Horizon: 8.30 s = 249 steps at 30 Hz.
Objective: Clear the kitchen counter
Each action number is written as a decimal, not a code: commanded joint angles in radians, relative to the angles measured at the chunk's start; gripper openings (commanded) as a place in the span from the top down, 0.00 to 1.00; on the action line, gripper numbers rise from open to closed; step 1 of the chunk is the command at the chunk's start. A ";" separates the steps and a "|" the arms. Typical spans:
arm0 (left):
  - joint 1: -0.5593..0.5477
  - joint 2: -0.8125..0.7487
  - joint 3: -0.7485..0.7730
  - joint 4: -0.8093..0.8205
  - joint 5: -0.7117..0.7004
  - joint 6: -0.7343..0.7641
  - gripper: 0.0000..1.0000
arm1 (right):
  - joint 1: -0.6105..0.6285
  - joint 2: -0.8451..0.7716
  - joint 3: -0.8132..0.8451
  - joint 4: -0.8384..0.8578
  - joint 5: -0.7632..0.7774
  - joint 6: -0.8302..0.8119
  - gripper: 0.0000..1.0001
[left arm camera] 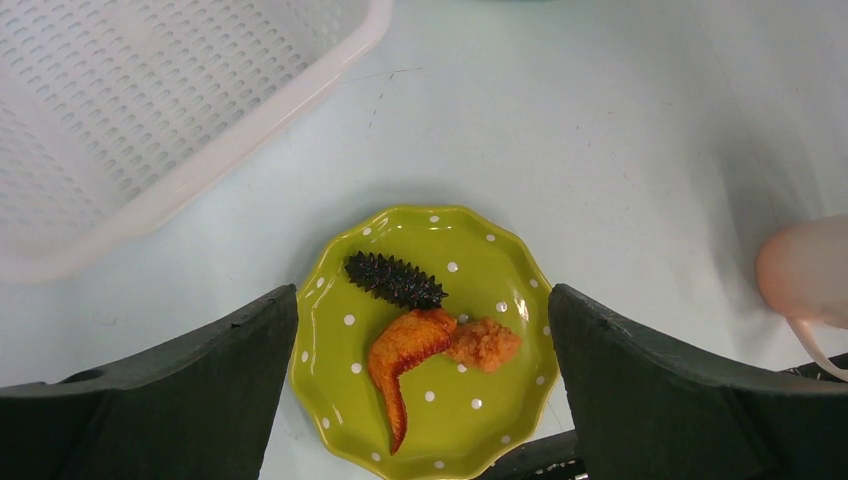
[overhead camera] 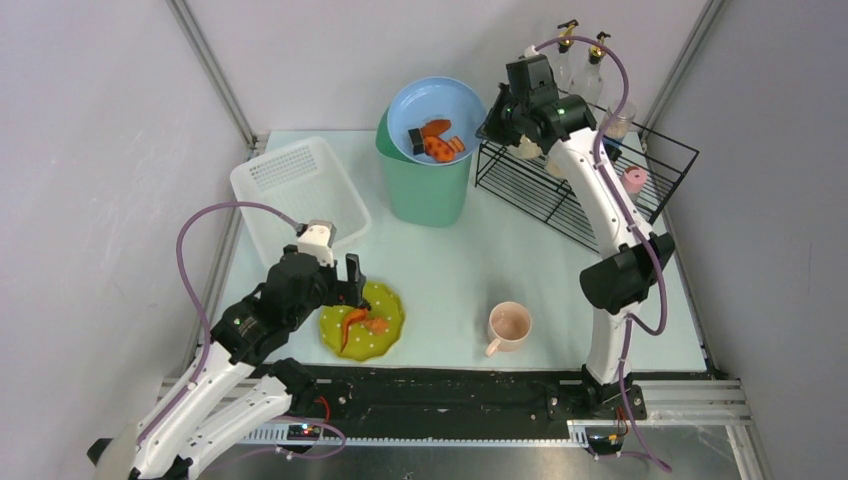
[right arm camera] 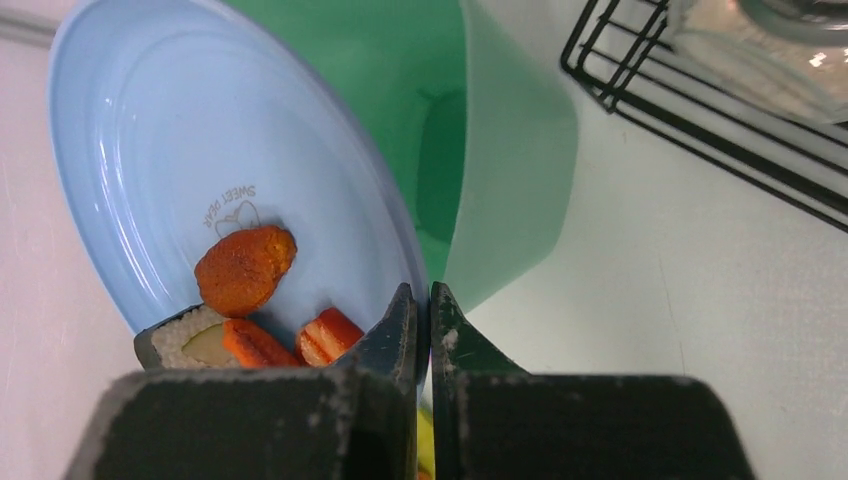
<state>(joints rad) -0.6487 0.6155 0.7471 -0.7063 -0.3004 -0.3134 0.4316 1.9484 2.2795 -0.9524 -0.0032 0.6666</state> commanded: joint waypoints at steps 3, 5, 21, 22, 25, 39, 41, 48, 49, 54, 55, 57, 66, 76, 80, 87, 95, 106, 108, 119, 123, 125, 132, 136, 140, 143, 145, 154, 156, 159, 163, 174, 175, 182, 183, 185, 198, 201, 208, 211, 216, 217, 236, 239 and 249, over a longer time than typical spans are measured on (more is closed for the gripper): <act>-0.007 0.007 0.004 0.012 0.015 0.010 0.02 | -0.011 0.035 0.058 0.105 0.122 0.074 1.00; -0.008 0.006 0.004 0.014 0.016 0.010 0.02 | -0.007 0.030 0.034 0.143 0.154 0.073 1.00; -0.008 0.022 0.005 0.013 0.023 0.016 0.02 | 0.116 -0.012 -0.075 0.431 0.573 -0.186 1.00; -0.008 0.023 0.005 0.013 0.023 0.016 0.02 | 0.136 -0.019 -0.102 0.479 0.594 -0.238 1.00; -0.007 0.024 0.006 0.012 0.025 0.017 0.02 | 0.185 -0.046 -0.176 0.663 0.725 -0.389 1.00; -0.007 0.027 0.007 0.014 0.028 0.017 0.02 | 0.382 0.025 -0.419 1.826 0.983 -1.607 1.00; -0.007 0.028 0.007 0.013 0.028 0.017 0.02 | 0.399 0.069 -0.403 1.990 0.959 -1.801 1.00; -0.008 0.028 0.006 0.013 0.027 0.018 0.02 | 0.421 0.098 -0.457 2.191 0.871 -2.016 1.00; -0.007 0.027 0.006 0.014 0.027 0.018 0.02 | 0.421 0.098 -0.458 2.194 0.874 -2.016 1.00; -0.007 0.025 0.005 0.013 0.026 0.017 0.02 | 0.428 0.089 -0.458 2.227 0.883 -2.035 1.00; -0.008 0.024 0.005 0.012 0.025 0.017 0.02 | 0.432 0.079 -0.457 2.230 0.889 -2.036 1.00; -0.007 0.022 0.005 0.012 0.024 0.017 0.02 | 0.442 0.058 -0.457 2.238 0.897 -2.039 1.00; -0.008 -0.048 0.009 0.015 0.032 0.024 0.02 | 0.540 -0.081 -0.563 2.286 0.945 -2.080 1.00; -0.007 -0.181 0.009 0.040 0.052 0.025 0.02 | 0.639 -0.453 -0.820 1.751 1.080 -1.559 1.00; -0.007 -0.234 0.008 0.066 0.094 0.027 0.02 | 0.645 -0.607 -0.851 1.192 0.989 -1.089 1.00; -0.007 -0.356 0.012 0.156 0.201 0.007 0.02 | 0.622 -0.764 -0.858 0.595 0.736 -0.564 1.00; -0.008 -0.449 0.048 0.184 0.198 -0.111 0.02 | 0.682 -0.799 -0.956 0.442 0.556 -0.341 1.00; -0.007 -0.429 0.041 0.185 0.201 -0.171 0.02 | 0.734 -0.801 -1.035 0.460 0.410 -0.232 1.00; -0.008 -0.423 0.039 0.184 0.200 -0.177 0.02 | 0.741 -0.802 -1.036 0.465 0.405 -0.224 1.00; -0.008 -0.350 0.011 0.176 0.263 -0.217 0.02 | 0.762 -0.807 -1.035 0.547 0.394 -0.207 1.00; -0.007 -0.322 0.008 0.160 0.288 -0.207 0.04 | 0.764 -0.806 -1.035 0.561 0.405 -0.213 1.00; -0.008 -0.317 0.008 0.150 0.290 -0.199 0.10 | 0.765 -0.807 -1.035 0.564 0.415 -0.218 1.00; -0.007 -0.323 0.003 0.121 0.261 -0.193 0.39 | 0.764 -0.805 -1.035 0.546 0.461 -0.230 1.00; -0.007 -0.322 0.004 0.112 0.250 -0.194 0.57 | 0.766 -0.798 -1.036 0.540 0.477 -0.232 1.00; -0.008 -0.313 0.004 0.105 0.246 -0.198 0.78 | 0.767 -0.786 -1.036 0.540 0.492 -0.228 1.00; -0.008 -0.307 0.004 0.098 0.237 -0.206 0.99 | 0.770 -0.781 -1.037 0.536 0.507 -0.227 0.99; -0.007 -0.302 0.007 0.092 0.217 -0.218 1.00 | 0.772 -0.780 -1.036 0.530 0.520 -0.223 0.91; -0.007 -0.198 0.068 0.064 0.031 -0.244 1.00 | 0.772 -0.796 -1.044 0.467 0.584 -0.201 0.43; -0.004 -0.173 0.087 0.064 -0.026 -0.236 1.00 | 0.772 -0.799 -1.065 0.444 0.609 -0.193 0.38; 0.015 -0.140 0.125 0.066 -0.098 -0.230 1.00 | 0.772 -0.805 -1.081 0.405 0.639 -0.165 0.37; 0.073 -0.066 0.173 0.065 -0.102 -0.224 1.00 | 0.772 -0.852 -1.137 0.399 0.639 -0.141 0.37; 0.512 0.066 0.256 0.101 0.097 -0.276 1.00 | 0.781 -0.960 -1.285 0.415 0.579 -0.093 0.37; 0.541 0.081 0.257 0.116 0.106 -0.286 1.00 | 0.783 -0.962 -1.290 0.417 0.575 -0.091 0.37; 0.775 0.222 0.248 0.215 0.154 -0.419 1.00 | 0.827 -1.019 -1.314 0.408 0.535 -0.065 0.37; 0.806 0.237 0.236 0.249 0.159 -0.451 1.00 | 0.844 -1.033 -1.317 0.401 0.530 -0.061 0.37; 0.847 0.296 0.225 0.301 0.165 -0.497 1.00 | 0.870 -1.057 -1.326 0.397 0.529 -0.054 0.37; 0.913 0.847 0.393 0.345 0.116 -0.693 1.00 | 0.961 -1.177 -1.371 0.340 0.536 -0.004 0.37; 0.908 0.921 0.420 0.346 0.081 -0.730 1.00 | 0.961 -1.201 -1.396 0.338 0.536 0.009 0.37; 0.904 1.011 0.505 0.327 0.004 -0.743 0.97 | 0.964 -1.227 -1.424 0.335 0.530 0.017 0.37; 0.903 1.049 0.533 0.317 0.006 -0.749 0.91 | 0.963 -1.218 -1.425 0.347 0.530 0.008 0.37; 0.890 1.099 0.567 0.316 -0.002 -0.752 0.92 | 0.963 -1.195 -1.425 0.354 0.531 0.002 0.37; 0.887 1.105 0.571 0.316 -0.003 -0.754 0.92 | 0.964 -1.192 -1.427 0.356 0.530 0.003 0.37; 0.809 1.240 0.562 0.318 -0.019 -0.847 0.65 | 0.964 -1.249 -1.470 0.317 0.538 0.036 0.37; 0.808 1.250 0.556 0.318 -0.023 -0.845 0.50 | 0.964 -1.268 -1.475 0.302 0.542 0.047 0.37; 0.824 1.269 0.585 0.317 0.097 -0.725 0.04 | 0.963 -1.301 -1.486 0.274 0.557 0.057 0.37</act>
<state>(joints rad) 0.1646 1.8763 1.2930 -0.3908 -0.2588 -1.0969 1.3907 0.6559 0.7982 -0.6765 0.5190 0.7071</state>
